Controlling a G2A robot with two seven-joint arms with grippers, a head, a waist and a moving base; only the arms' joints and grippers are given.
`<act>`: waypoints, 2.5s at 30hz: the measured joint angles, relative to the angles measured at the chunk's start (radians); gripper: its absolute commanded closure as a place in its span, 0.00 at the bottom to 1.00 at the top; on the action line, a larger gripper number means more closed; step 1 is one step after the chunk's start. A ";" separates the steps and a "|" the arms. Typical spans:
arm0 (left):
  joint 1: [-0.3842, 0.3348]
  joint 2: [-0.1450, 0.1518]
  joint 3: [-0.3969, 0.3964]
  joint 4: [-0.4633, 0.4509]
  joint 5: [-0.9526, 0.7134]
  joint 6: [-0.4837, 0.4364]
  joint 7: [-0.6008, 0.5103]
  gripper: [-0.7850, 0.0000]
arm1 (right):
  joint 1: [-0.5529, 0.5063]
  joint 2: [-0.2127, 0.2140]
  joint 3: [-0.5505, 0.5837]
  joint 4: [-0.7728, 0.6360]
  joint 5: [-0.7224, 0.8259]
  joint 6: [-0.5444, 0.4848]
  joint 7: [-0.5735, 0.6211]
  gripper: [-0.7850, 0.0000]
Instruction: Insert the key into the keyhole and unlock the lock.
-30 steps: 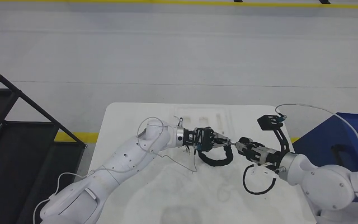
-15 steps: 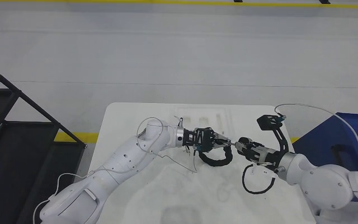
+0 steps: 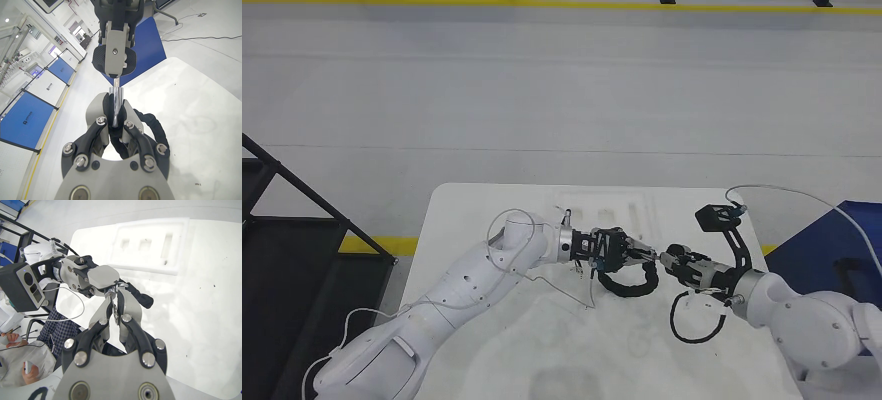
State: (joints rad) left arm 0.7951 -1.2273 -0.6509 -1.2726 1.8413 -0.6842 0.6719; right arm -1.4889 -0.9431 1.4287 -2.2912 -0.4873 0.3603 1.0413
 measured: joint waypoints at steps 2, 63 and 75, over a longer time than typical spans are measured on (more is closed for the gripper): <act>-0.001 -0.001 0.001 0.001 -0.002 -0.003 -0.002 1.00 | 0.007 0.000 -0.011 0.003 -0.009 0.003 0.001 1.00; -0.335 0.046 0.480 0.281 -0.745 -0.328 0.009 1.00 | 0.093 0.059 -0.001 0.090 -0.323 -1.166 -0.113 0.00; -0.329 0.010 0.459 0.321 -0.740 -0.328 -0.006 1.00 | 0.126 0.058 -0.106 0.097 -0.450 -1.178 -0.151 0.00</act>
State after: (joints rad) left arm 0.4663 -1.2170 -0.1923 -0.9513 1.1016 -1.0123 0.6662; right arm -1.3626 -0.8847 1.3227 -2.1937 -0.9369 -0.8178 0.8907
